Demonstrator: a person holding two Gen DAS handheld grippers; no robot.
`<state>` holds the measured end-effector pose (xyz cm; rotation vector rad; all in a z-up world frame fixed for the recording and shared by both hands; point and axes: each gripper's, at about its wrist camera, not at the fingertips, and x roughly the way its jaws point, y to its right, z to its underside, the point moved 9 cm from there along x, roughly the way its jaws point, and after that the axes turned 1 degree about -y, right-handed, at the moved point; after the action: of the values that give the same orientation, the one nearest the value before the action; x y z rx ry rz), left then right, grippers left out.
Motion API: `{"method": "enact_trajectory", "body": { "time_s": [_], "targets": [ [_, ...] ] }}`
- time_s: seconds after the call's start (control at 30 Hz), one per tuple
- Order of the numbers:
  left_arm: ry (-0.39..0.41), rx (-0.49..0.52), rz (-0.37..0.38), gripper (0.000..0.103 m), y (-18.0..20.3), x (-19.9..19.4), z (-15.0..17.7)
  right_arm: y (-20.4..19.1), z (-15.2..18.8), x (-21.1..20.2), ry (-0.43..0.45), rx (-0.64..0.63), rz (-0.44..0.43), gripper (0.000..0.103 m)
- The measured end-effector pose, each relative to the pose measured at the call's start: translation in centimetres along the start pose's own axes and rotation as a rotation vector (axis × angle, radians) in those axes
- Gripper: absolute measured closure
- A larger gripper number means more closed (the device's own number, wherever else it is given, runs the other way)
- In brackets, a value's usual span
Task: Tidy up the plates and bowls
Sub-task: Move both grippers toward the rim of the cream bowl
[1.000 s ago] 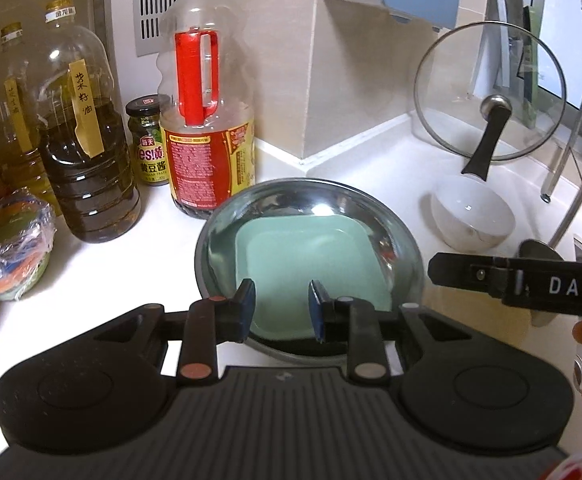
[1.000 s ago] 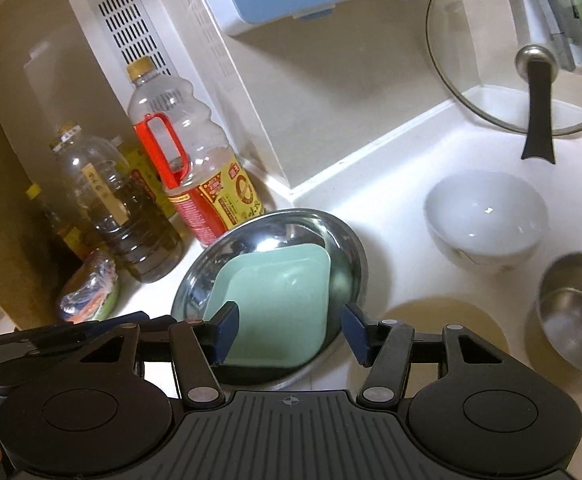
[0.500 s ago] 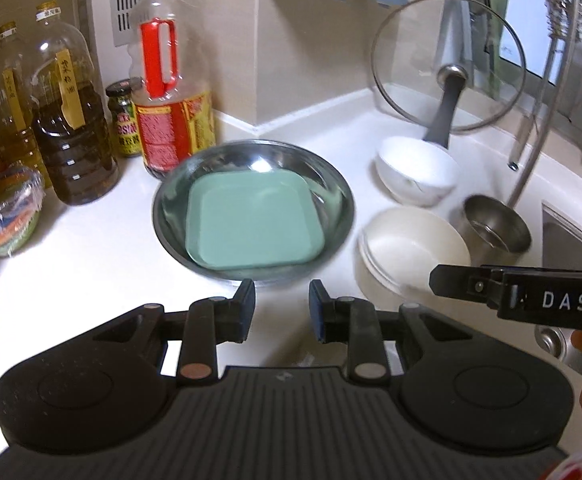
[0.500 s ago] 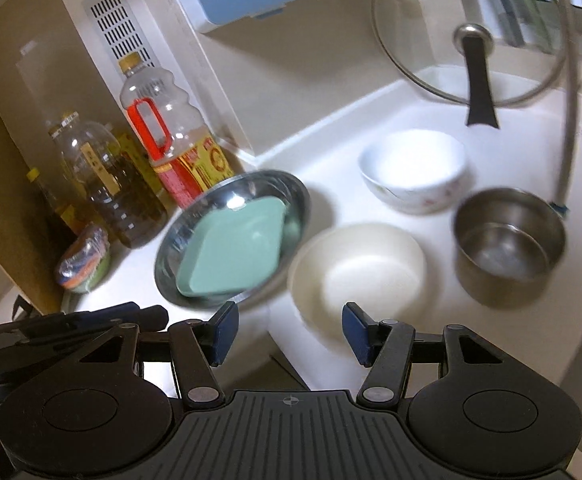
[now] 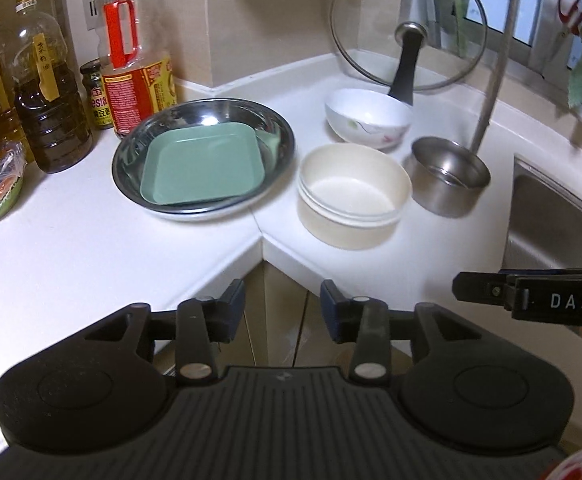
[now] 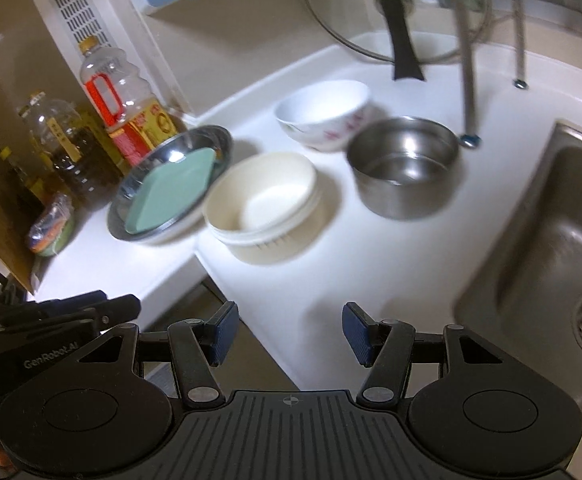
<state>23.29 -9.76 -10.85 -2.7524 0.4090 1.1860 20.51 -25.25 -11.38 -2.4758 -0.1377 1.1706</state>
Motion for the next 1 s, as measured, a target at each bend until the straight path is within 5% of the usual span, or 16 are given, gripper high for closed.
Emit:
{"method": "enact_trajectory", "body": {
  "time_s": [0.23, 0.6, 0.8, 1.0],
  "targets": [
    [-0.006, 0.022, 0.012, 0.053, 1.8, -0.7, 1.1, 2.6, 1.7, -1.5, -0.011, 0.029, 0.04, 0.045],
    [0.006, 0.088, -0.01, 0.038, 3.5, -2.1, 1.1, 3.4, 2.6, -2.4, -0.016, -0.092, 0.052, 0.045],
    [0.013, 0.067, 0.001, 0.038, 4.3, -1.3, 0.9, 2.9, 2.5, -2.2, -0.007, -0.121, 0.049, 0.045],
    [-0.003, -0.011, -0.002, 0.038, 3.1, -0.4, 0.5, 3.6, 1.5, -2.3, 0.018, -0.02, 0.06, 0.045]
  ]
}}
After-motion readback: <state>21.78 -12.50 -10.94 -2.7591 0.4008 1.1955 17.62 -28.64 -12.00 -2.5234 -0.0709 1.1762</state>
